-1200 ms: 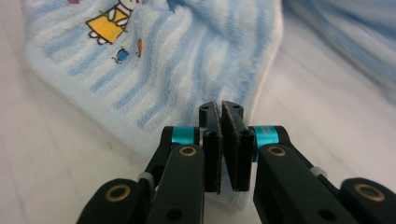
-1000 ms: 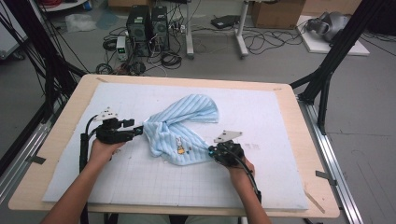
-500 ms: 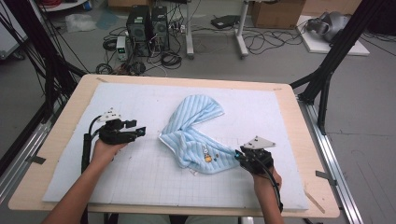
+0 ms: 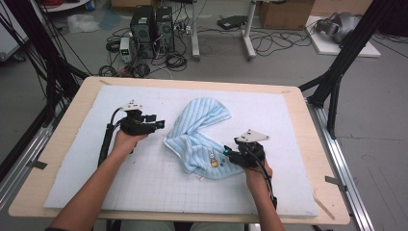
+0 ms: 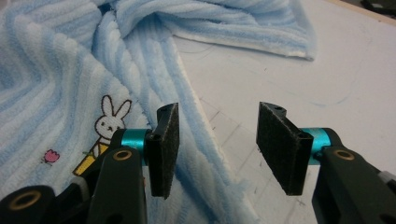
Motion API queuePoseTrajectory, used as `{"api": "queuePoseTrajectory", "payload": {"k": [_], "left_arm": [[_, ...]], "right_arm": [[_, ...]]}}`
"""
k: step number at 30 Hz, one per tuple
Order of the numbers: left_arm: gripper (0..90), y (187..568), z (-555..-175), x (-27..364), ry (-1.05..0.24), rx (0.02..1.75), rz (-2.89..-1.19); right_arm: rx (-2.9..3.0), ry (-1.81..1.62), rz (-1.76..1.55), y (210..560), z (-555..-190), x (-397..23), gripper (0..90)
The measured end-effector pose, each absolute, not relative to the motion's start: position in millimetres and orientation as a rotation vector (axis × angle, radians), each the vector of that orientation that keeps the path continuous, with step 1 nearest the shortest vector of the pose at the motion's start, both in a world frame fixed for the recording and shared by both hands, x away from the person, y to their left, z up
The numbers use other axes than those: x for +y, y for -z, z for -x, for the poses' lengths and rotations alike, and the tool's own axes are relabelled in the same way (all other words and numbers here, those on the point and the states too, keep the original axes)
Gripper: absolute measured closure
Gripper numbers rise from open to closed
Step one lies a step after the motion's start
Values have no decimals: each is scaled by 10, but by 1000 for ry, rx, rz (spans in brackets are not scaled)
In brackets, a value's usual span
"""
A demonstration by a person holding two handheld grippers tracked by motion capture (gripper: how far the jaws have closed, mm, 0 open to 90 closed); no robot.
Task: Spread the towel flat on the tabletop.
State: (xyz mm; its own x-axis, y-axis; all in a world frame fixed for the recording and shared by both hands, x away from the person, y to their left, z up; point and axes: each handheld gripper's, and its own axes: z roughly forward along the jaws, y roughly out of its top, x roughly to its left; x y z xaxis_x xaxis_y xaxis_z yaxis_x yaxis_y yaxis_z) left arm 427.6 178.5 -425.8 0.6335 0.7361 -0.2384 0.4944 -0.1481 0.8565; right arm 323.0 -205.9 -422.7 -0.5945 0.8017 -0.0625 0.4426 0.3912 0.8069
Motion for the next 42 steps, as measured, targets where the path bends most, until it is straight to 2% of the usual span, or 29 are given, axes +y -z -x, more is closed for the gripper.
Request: {"api": "queuePoseTrajectory", "payload": {"k": [9,15,16,17,20,25,29,37,38,40,42], "left_arm": [[483,4398,-4651,1420,-278,1022,-1920],[488,4517,-4654,1166,-228,928,-2002],[504,4510,-4638,1139,-259,913,-2015],[559,4504,-4631,1135,-238,885,-2017],[865,4502,-4595,1096,-250,801,-2065],[878,4459,-4589,1146,-246,797,-2042],[880,4383,-4589,1288,-295,843,-1966],[880,4177,-4627,1903,-459,1043,-1774],[880,4154,-4631,2047,-480,1084,-1755],[880,4156,-4624,2159,-503,1114,-1759],[879,4168,-4612,2211,-516,1127,-1756]], "right_arm": [[2233,-1091,-1045,4236,-3221,-2029,471],[2235,-1098,-1034,4231,-3214,-2025,464],[2234,-1100,-1040,4234,-3218,-2032,461],[2236,-1099,-1047,4235,-3219,-2035,458],[2238,-1103,-1044,4234,-3216,-2026,456],[2237,-1099,-1052,4239,-3223,-2036,449],[2235,-1097,-1059,4240,-3228,-2050,449],[2223,-1072,-1096,4266,-3249,-2064,459],[2221,-1067,-1098,4272,-3255,-2064,480],[2207,-1062,-1089,4274,-3256,-2062,578],[2186,-1060,-1076,4263,-3257,-2064,628]]}}
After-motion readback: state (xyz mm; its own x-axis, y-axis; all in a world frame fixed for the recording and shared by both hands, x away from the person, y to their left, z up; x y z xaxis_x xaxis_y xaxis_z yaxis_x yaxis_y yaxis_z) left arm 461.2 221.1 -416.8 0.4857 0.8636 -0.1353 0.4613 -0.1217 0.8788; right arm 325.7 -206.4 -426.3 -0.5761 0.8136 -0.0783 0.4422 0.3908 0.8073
